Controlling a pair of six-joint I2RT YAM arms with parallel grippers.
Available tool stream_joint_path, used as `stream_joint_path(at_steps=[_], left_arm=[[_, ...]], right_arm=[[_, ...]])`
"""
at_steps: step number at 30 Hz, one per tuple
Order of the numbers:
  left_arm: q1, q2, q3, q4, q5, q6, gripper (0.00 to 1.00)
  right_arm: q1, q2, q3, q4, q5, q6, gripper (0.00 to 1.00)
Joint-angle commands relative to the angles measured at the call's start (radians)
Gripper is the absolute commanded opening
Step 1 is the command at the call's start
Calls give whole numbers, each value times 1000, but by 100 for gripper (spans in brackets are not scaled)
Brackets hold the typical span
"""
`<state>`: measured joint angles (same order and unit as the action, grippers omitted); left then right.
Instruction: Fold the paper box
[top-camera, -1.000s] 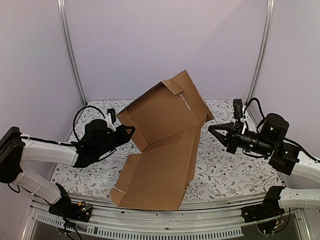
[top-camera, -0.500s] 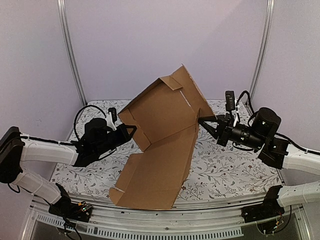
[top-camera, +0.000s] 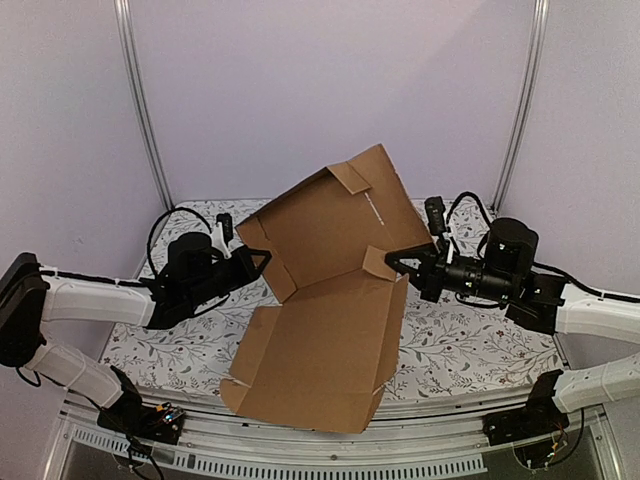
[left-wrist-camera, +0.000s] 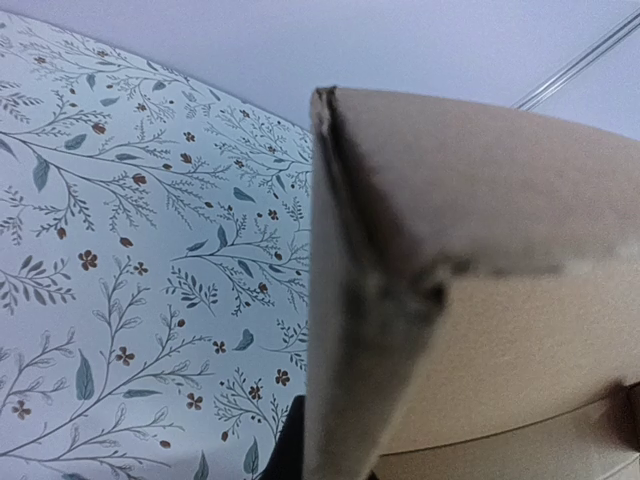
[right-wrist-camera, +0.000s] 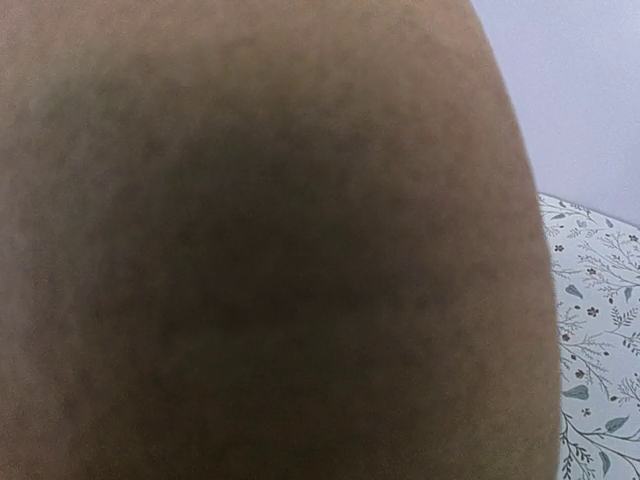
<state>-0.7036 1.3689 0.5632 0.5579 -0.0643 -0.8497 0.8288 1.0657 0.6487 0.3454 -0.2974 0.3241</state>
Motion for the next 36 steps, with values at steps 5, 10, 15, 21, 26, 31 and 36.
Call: stream_joint_path(at_steps=[5, 10, 15, 21, 26, 31, 36], left_arm=[[38, -2, 68, -14, 102, 5, 0], [47, -1, 70, -17, 115, 3, 0], [51, 3, 77, -33, 127, 4, 0], [56, -8, 77, -72, 100, 27, 0], [56, -30, 60, -111, 15, 57, 0], [58, -67, 38, -155, -99, 86, 0], [58, -120, 12, -200, -213, 102, 0]], right_arm=[[8, -50, 27, -400, 142, -151, 0], [8, -56, 22, -474, 195, -173, 0], [9, -55, 41, -491, 225, -181, 0], [9, -92, 62, -494, 221, -182, 0], [8, -162, 56, -508, 203, -168, 0], [9, -255, 68, -533, 135, -141, 0], [8, -328, 92, -533, 60, -107, 0]])
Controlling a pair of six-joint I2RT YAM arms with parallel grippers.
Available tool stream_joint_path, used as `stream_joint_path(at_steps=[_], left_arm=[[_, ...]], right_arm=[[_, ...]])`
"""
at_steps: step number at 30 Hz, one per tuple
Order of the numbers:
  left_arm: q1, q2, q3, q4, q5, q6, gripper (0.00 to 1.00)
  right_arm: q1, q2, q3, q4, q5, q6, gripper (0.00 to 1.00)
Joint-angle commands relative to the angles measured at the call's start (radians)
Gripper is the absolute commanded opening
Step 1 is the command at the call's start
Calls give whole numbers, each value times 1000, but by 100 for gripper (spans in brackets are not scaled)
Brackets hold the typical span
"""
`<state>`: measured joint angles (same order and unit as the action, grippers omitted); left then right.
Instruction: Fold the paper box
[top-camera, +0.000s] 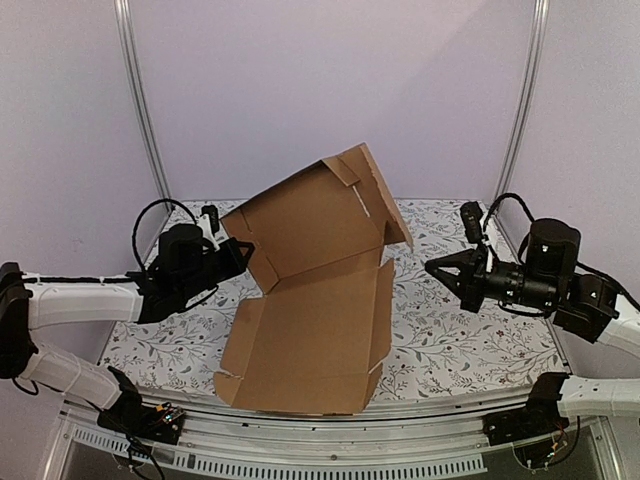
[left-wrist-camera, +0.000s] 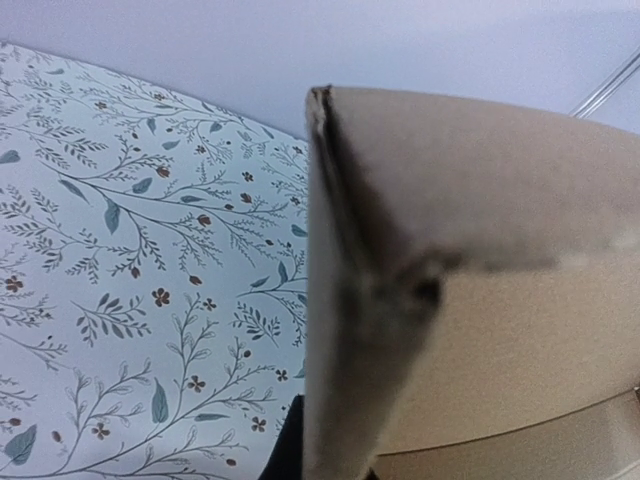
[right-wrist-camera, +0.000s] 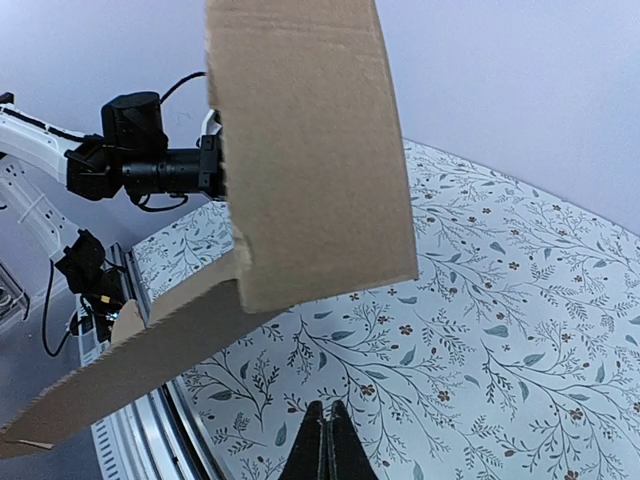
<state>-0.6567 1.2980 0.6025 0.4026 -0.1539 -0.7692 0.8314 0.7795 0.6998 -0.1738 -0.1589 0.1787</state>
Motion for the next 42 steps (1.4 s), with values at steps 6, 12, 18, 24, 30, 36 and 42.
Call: stream_joint_path(at_steps=[6, 12, 18, 24, 30, 36, 42], left_arm=[[11, -105, -55, -88, -240, 22, 0], [11, -136, -58, -116, -254, 20, 0], [11, -161, -65, -141, -284, 23, 0], [11, -181, -70, -157, -324, 43, 0], [9, -187, -71, -166, -347, 63, 0], [9, -190, -74, -167, -365, 80, 0], [9, -190, -79, -163, -378, 86, 0]], right_arm=[[6, -6, 92, 84, -227, 125, 0], [37, 89, 112, 142, -258, 170, 0], [66, 186, 139, 116, -205, 198, 20], [74, 226, 143, 97, -156, 243, 46], [76, 314, 177, 47, -106, 302, 55], [77, 414, 205, 32, -100, 365, 56], [78, 493, 223, 28, -110, 412, 52]])
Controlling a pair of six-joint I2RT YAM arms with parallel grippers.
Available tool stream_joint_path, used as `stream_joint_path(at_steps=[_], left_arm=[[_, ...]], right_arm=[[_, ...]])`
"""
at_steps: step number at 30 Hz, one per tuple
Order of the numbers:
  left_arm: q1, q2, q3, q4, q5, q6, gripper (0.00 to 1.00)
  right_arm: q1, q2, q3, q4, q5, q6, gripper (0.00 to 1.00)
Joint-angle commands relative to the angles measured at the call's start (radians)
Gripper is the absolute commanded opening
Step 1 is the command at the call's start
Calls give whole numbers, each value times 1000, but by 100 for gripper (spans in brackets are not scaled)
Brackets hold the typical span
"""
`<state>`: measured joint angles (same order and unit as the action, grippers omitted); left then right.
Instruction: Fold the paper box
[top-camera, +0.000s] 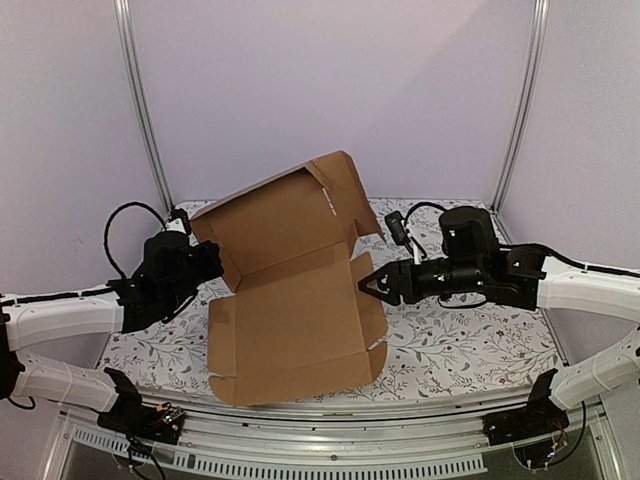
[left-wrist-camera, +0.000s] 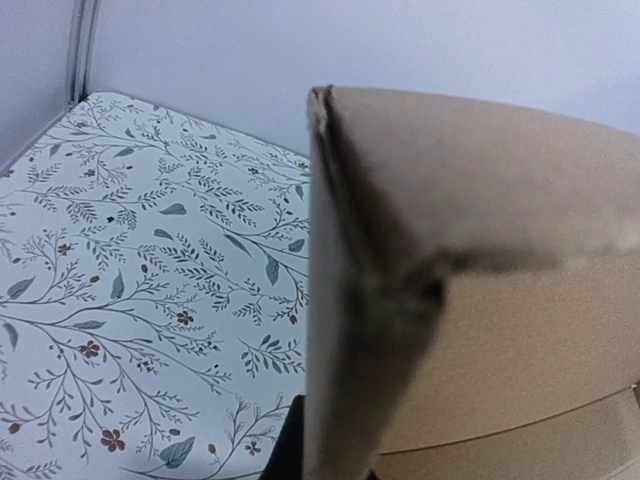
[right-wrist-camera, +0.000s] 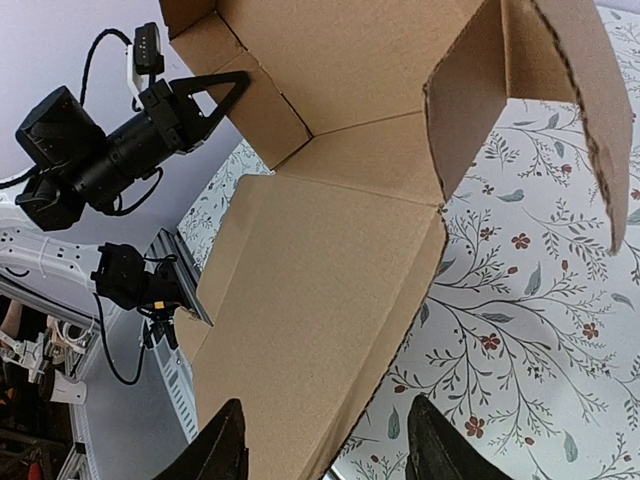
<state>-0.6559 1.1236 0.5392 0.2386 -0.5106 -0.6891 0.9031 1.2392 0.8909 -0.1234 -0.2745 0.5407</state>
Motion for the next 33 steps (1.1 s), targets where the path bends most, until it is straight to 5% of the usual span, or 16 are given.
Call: stream_joint_path(at_steps=[1, 9, 18, 33], left_arm=[[9, -16, -15, 2, -21, 8, 0], [9, -14, -21, 18, -12, -5, 0], [10, -4, -24, 24, 17, -22, 0], [13, -49, -17, 54, 154, -84, 0]], right_arm=[[8, 42, 35, -21, 3, 53, 51], [19, 111, 29, 18, -7, 93, 40], [20, 91, -41, 114, -30, 113, 16], [19, 23, -254, 558, -89, 237, 0]])
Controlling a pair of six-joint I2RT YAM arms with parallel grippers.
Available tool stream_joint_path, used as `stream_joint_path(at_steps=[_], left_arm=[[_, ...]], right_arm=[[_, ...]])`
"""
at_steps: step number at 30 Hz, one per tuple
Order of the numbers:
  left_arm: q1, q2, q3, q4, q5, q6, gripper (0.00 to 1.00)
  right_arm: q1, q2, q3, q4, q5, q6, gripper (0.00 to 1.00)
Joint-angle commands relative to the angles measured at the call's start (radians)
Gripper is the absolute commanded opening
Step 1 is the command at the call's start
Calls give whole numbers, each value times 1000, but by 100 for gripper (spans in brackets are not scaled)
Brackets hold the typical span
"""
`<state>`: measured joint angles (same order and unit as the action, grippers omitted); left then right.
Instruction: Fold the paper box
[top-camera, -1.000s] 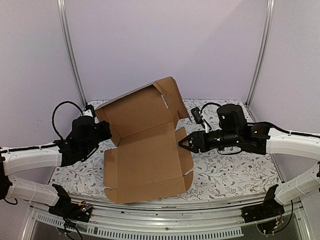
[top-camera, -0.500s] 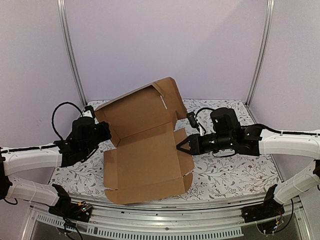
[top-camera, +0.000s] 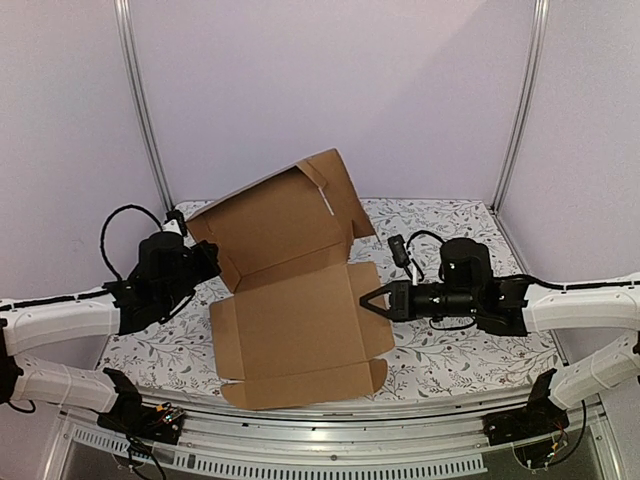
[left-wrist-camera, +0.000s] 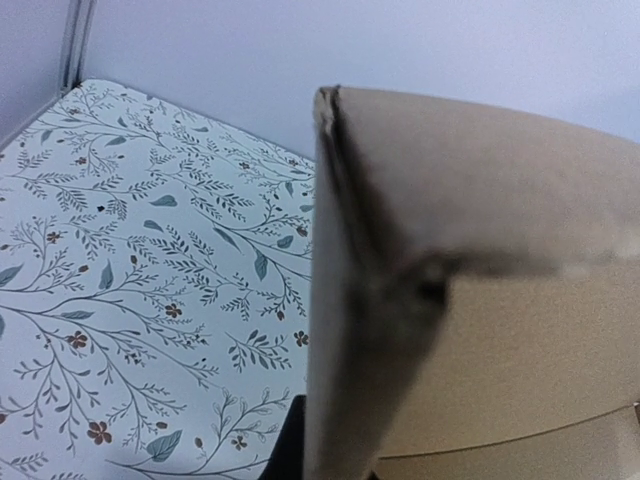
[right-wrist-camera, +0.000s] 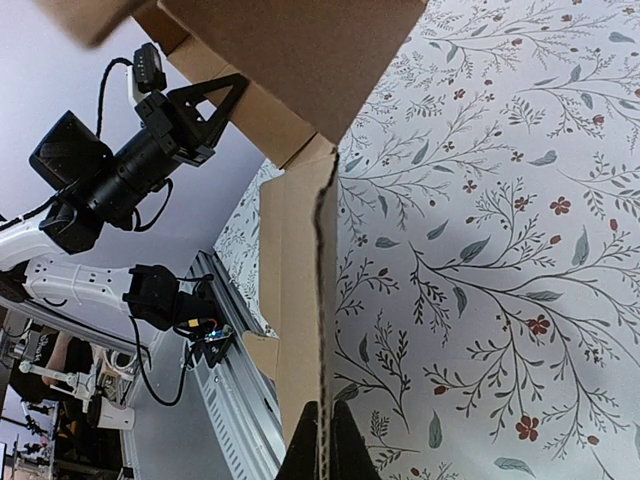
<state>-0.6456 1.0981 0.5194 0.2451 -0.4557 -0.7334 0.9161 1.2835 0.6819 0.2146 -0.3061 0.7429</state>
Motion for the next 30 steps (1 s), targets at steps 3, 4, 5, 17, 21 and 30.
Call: stream_joint_path(at_steps=[3, 4, 5, 17, 21, 30], left_arm=[[4, -31, 14, 50, 149, -38, 0], [4, -33, 20, 46, 164, -36, 0], [4, -36, 26, 44, 177, -34, 0], [6, -62, 48, 80, 319, -21, 0], [7, -61, 52, 98, 354, -22, 0], [9, -26, 57, 189, 428, -68, 0]], right_arm=[[7, -10, -80, 392, -106, 52, 0], [7, -5, -90, 453, -125, 56, 0], [6, 3, -98, 511, -145, 64, 0], [7, 266, -29, 1144, -330, 284, 0], [9, 338, 23, 1191, -359, 337, 0], [11, 384, 79, 1191, -383, 350, 1]])
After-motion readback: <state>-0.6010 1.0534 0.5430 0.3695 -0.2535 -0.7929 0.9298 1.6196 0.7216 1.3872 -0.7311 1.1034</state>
